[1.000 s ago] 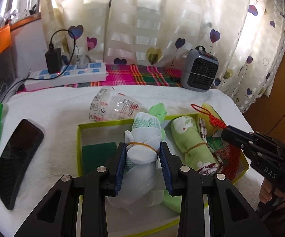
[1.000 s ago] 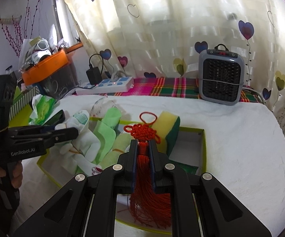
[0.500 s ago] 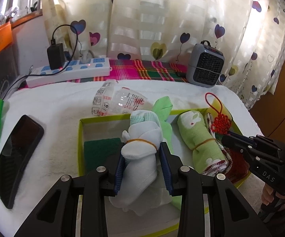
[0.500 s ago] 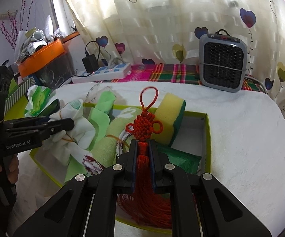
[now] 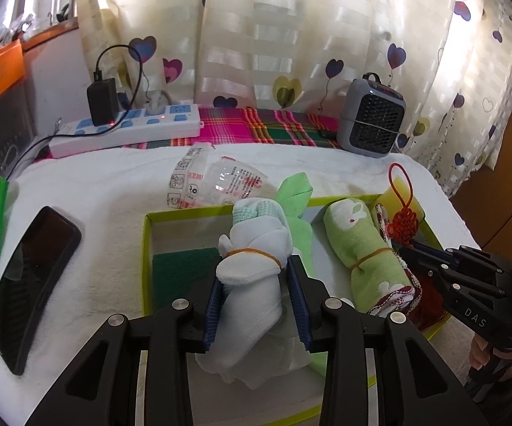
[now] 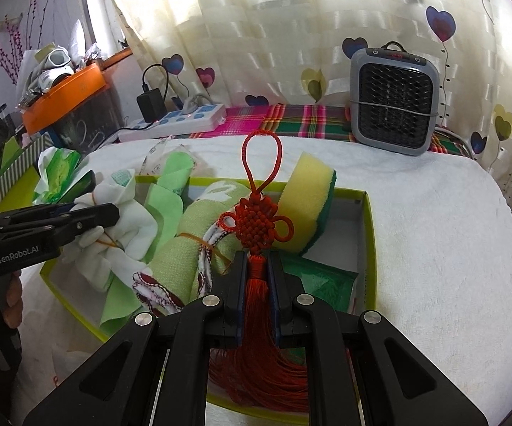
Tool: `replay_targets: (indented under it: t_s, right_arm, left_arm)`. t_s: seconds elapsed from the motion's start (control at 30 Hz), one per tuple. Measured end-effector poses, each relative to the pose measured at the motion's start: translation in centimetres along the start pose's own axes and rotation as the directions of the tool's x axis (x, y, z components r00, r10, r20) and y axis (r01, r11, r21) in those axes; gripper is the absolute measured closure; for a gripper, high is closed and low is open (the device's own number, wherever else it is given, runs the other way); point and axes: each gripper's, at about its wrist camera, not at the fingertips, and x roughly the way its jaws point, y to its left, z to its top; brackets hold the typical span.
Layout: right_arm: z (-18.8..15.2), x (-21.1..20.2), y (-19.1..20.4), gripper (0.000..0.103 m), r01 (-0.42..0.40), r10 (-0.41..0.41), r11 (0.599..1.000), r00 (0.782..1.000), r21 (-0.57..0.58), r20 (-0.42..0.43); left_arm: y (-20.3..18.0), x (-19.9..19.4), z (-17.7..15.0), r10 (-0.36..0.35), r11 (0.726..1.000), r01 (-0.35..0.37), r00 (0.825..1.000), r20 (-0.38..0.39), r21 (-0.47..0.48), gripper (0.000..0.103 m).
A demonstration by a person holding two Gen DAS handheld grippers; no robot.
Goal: Organize soft objects
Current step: 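Carry the sock and red tassel into the box with both tools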
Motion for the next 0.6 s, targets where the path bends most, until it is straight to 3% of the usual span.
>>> replay_targets:
  t_s: [0.43, 0.53, 0.6]
  right_arm:
    - [-0.43, -0.41, 0.18, 0.091, 0.049, -0.049, 0.999, 0.999, 0.01, -0.007]
    - [-0.51, -0.55, 0.18, 0.084, 0.05, -0.05, 0.999, 0.999, 0.016, -0.003]
    - [-0.53, -0.62, 0.17, 0.074, 0.055, -0.055, 0.998, 0.999, 0.02, -0.001]
  left_arm:
    - [-0.12, -0.18, -0.25, 0.026, 1.0, -0.026, 1.0, 0.002, 0.01, 0.061]
    - [-0.05, -0.28, -0.33, 0.026, 1.0, -0.026, 1.0, 0.002, 0.003, 0.06]
    - [-0.01, -0.37, -0.4, 0.029, 1.0, -0.029, 1.0, 0.002, 0.002, 0.058]
